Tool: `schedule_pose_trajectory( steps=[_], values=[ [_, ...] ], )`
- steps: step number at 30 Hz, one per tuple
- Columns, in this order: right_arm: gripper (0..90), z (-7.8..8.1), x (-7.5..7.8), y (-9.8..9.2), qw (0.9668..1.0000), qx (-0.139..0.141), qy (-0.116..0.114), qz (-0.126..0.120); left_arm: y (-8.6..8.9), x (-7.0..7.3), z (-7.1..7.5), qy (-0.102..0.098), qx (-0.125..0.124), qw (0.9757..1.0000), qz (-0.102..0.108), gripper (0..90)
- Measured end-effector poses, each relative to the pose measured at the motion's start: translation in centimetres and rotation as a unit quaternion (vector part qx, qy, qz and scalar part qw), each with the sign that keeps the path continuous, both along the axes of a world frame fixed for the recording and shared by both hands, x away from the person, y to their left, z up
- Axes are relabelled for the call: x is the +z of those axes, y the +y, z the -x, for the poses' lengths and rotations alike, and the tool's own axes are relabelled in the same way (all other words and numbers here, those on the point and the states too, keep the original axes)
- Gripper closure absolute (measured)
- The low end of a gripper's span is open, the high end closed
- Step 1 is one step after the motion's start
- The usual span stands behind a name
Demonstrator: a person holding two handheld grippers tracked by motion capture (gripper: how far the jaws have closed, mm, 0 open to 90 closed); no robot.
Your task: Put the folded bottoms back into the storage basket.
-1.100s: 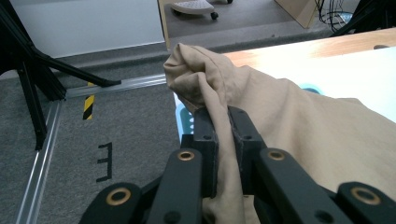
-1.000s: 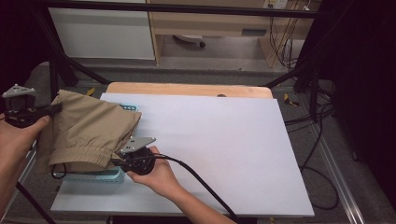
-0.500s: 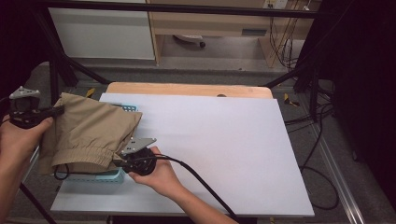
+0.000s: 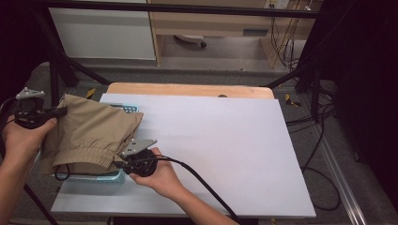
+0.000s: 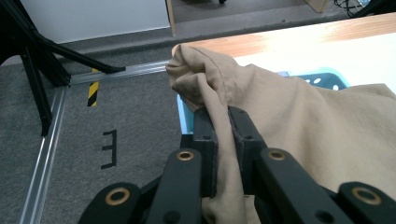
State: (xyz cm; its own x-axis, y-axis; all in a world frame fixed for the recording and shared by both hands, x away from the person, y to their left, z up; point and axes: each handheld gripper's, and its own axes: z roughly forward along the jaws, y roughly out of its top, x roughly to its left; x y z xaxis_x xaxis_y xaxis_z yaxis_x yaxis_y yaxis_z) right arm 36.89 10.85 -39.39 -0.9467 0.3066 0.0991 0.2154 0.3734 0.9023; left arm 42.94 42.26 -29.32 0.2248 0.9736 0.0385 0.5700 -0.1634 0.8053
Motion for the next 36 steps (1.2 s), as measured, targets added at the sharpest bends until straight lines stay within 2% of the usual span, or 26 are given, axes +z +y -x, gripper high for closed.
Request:
schedule_pose_trajectory(
  steps=[11,19,24,34,36],
  values=[
    [81.8,-0.6,-0.3,0.0,0.9999,-0.014,0.004,0.002,0.1,-0.2,-0.6,-0.001,0.010,0.9999,0.000,82.7],
    [80.8,-0.7,-0.5,0.0,0.9998,-0.018,0.002,0.004,-0.6,-0.2,-0.3,-0.006,0.004,1.0000,-0.005,82.4],
    [80.3,-0.8,-0.5,0.0,0.9998,-0.022,0.002,0.000,-0.6,-0.5,-0.7,0.003,0.001,0.9999,-0.011,82.4],
    [75.7,-0.7,-0.6,0.0,0.9997,-0.021,0.008,0.001,-0.4,-1.3,-0.9,0.006,0.010,0.9999,-0.002,82.3],
    [75.1,-0.6,-0.7,0.0,0.9998,-0.020,0.003,0.006,-0.5,-1.4,-1.0,0.006,0.010,0.9999,-0.002,82.3]
  ],
)
